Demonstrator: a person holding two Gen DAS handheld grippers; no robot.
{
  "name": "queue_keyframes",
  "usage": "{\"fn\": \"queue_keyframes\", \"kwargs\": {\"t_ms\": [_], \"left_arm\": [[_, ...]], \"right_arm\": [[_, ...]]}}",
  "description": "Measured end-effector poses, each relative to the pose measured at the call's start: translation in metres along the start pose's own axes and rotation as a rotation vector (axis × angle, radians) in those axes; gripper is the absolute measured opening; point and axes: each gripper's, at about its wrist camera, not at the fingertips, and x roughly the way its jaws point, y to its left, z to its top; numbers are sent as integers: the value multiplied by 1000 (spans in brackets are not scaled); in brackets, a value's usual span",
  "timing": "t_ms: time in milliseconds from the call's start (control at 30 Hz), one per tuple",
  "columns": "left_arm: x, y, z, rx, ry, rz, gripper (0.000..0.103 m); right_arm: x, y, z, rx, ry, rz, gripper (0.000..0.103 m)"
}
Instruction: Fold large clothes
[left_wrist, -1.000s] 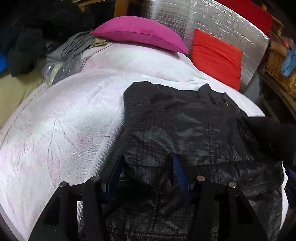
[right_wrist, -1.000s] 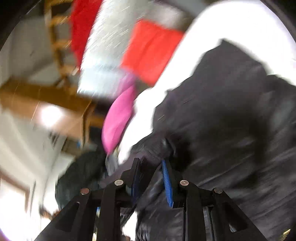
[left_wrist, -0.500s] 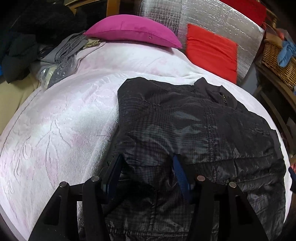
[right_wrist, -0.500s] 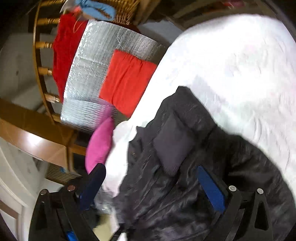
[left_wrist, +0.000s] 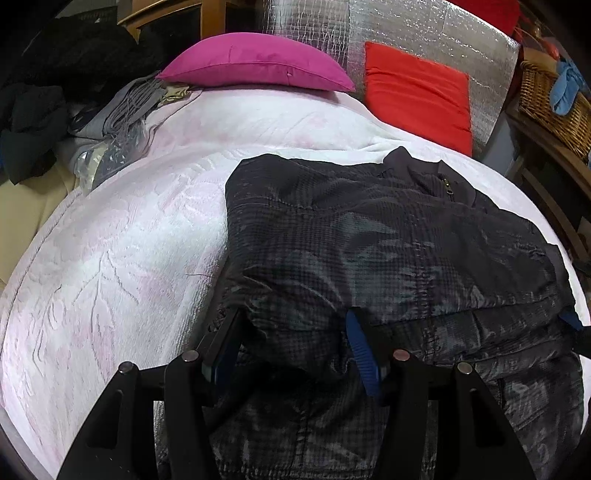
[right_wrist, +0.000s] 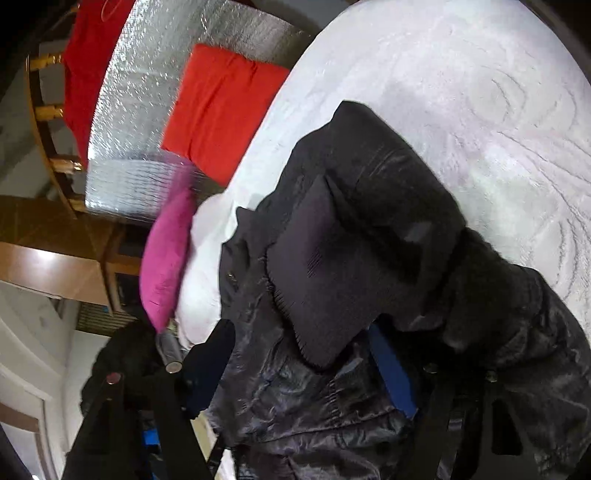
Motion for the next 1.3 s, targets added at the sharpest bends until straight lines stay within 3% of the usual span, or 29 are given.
{"fn": "queue_keyframes", "kwargs": {"t_ms": [100, 167, 233, 367, 600, 700, 767, 800, 900, 1067, 1167, 1200, 1233, 1300], "left_arm": [[1, -3, 0, 12, -2, 10, 57], [1, -5, -1, 25, -5, 18, 57], [1, -9, -2, 45, -11, 32, 57], [-4, -12, -3, 55, -30, 31, 57], [-26, -22, -1, 103, -127, 19, 57], [-19, -26, -2, 118, -90, 21, 59], [-6, -25, -4, 115, -29, 21, 61], [-2, -26, -6, 120, -9, 23, 61], [0, -30, -7, 153, -12, 43, 62], [-3, -32, -7, 150, -7, 41, 63], [-8, -29, -4, 131, -16, 21, 63], [-11, -28, -3, 128, -21, 16, 63], [-14, -29, -2, 126, -26, 11, 63], [-21, -27, 1, 125, -58, 17, 63]], "right_arm": [[13, 7, 1, -19, -15, -24, 77], [19, 13, 2, -47, -38, -40, 70], [21, 19, 2, -88, -62, -60, 19], [14, 21, 0, -117, -127, -91, 16], [-41, 54, -17, -263, -303, -116, 14], [-30, 38, -15, -231, -247, -190, 14], [-10, 14, -10, -162, -144, -254, 14], [-3, 1, -7, -111, -96, -238, 14], [-13, -2, 0, -50, -64, -174, 17], [-34, -2, 6, -14, -51, -182, 23], [-72, 5, 9, -27, -178, -254, 29], [-84, 8, 9, -32, -238, -279, 38], [-102, 15, 9, -46, -342, -314, 69], [-123, 28, 3, -100, -489, -326, 90]]}}
